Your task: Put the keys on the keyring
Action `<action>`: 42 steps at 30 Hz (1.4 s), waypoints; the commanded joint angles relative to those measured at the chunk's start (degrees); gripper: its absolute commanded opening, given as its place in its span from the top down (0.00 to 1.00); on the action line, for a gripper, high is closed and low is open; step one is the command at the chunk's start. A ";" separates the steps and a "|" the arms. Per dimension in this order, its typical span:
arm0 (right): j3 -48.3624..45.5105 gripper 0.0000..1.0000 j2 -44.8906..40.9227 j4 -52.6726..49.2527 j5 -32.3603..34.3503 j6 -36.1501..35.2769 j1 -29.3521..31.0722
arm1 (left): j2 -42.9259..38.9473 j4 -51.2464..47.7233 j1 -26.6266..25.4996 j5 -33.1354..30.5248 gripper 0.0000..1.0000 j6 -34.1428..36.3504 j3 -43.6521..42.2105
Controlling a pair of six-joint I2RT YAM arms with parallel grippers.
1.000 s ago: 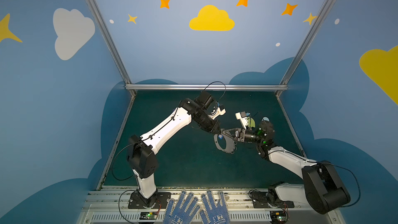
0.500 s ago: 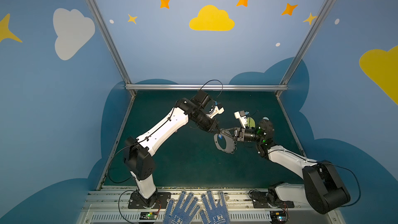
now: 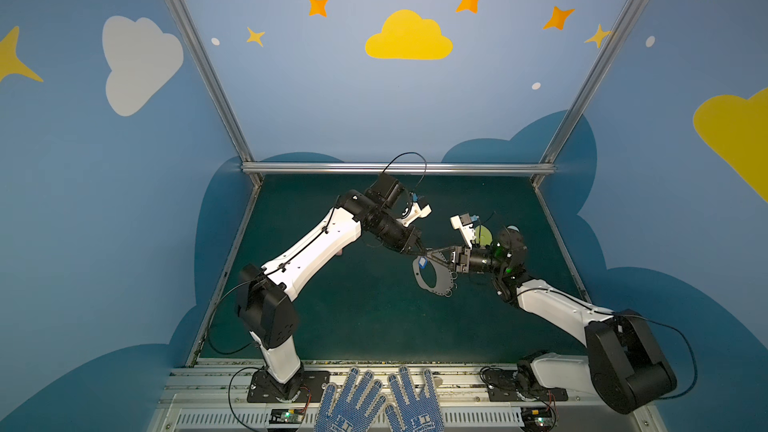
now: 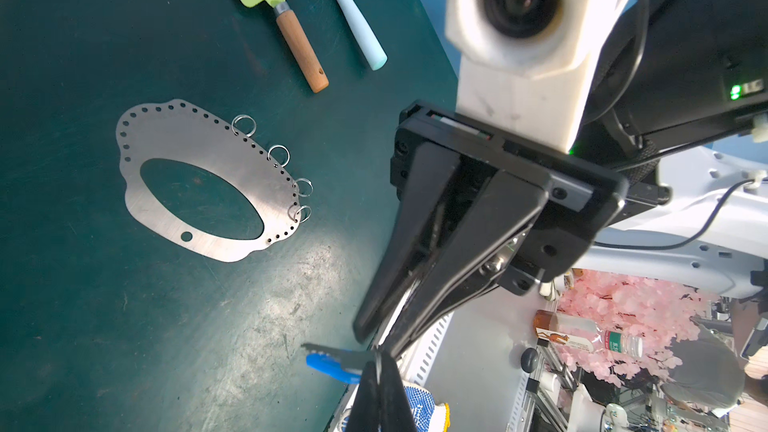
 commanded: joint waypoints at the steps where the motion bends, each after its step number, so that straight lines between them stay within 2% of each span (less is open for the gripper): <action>1: 2.31 0.95 -1.33 1.90 -0.50 -0.48 0.84 | -1.63 2.50 -0.54 2.98 0.96 -0.26 -0.80; 3: 2.22 1.00 -1.37 2.13 -0.25 -0.18 0.86 | -1.76 2.87 -0.37 3.37 0.96 -0.48 -1.05; 9: 1.65 1.00 -2.62 -0.25 3.23 -1.24 0.84 | -2.22 4.25 0.01 3.61 0.92 -1.78 -1.93; 11: 1.25 1.00 -3.24 -0.27 4.13 -1.15 0.89 | -2.69 5.16 0.12 3.06 0.76 -2.56 -2.71; 17: -0.05 1.00 -5.30 -0.46 7.62 -0.62 0.79 | -4.63 8.38 1.51 3.10 0.69 -5.05 -5.23; 20: -0.66 1.00 -5.98 -0.90 9.39 -0.61 0.79 | -6.51 11.74 2.40 1.99 0.58 -7.70 -7.67; 24: -1.68 1.00 -7.10 -0.30 12.26 0.47 0.67 | -9.84 17.45 3.50 -0.62 0.53 -12.29 -11.74; 29: -2.75 1.00 -8.49 0.24 15.49 1.37 0.78 | -16.02 30.26 4.08 -3.64 0.52 -20.84 -20.19; 31: -3.18 1.00 -9.12 0.25 17.28 1.71 0.89 | -18.27 36.62 4.08 -4.72 0.58 -25.18 -24.47; 35: -4.18 1.00 -9.93 0.69 21.96 3.44 1.54 | -20.09 44.93 3.80 -6.01 0.62 -31.18 -29.64; 38: -4.72 1.00 -10.35 0.90 25.94 4.00 3.10 | -20.33 49.65 2.81 -10.00 0.62 -34.62 -32.86; 40: -4.72 1.00 -10.26 0.61 28.40 3.89 4.45 | -20.38 51.02 2.05 -13.85 0.56 -36.05 -34.07; 42: -4.57 1.00 -9.84 0.13 30.38 3.65 5.74 | -20.17 53.80 1.55 -14.48 0.56 -37.19 -35.20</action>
